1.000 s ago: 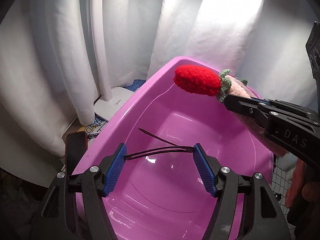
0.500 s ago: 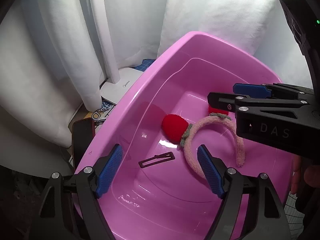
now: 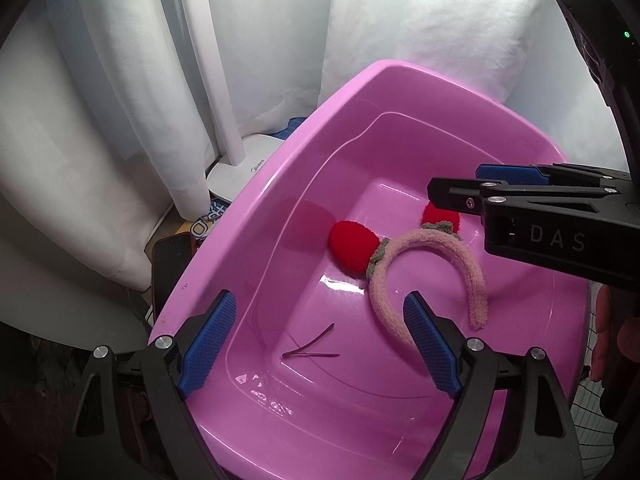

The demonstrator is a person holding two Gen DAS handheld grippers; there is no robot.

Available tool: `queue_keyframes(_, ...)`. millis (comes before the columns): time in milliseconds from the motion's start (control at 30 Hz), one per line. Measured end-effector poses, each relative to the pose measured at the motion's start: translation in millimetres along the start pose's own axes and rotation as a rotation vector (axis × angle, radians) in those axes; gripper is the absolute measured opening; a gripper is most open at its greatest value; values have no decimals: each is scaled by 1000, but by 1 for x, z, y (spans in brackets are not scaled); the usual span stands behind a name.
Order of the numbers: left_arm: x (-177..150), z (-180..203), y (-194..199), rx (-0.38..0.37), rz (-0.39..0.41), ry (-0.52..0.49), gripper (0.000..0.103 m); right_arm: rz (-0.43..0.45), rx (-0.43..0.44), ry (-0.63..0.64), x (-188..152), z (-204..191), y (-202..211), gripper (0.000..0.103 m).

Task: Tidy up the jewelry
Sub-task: 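Open both tools over the pink tub, dropping headband and hairpin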

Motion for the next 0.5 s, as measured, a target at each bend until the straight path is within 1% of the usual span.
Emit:
queue_keyframes(200, -4, -2, 17, 6, 29, 18, 84, 36, 12, -5, -10, -5, 20, 54)
queue_keyframes(367, -10, -4, 39, 11, 69, 37, 84, 91, 25, -5, -26, -9, 53, 56)
queue_keyframes(500, -18, 0, 58, 10, 98, 47, 84, 139, 28, -16, -48, -7, 83, 57)
Point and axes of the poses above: each gripper's, at about its wrist camera, not at the fingertips, and y roughly against the way its jaws point, z to its right, x to its top, the point moved 5 cm from there along -y, roughly the way its jaws point, and after that the axes turned 12 degrees about x, right-handed, at the moved point
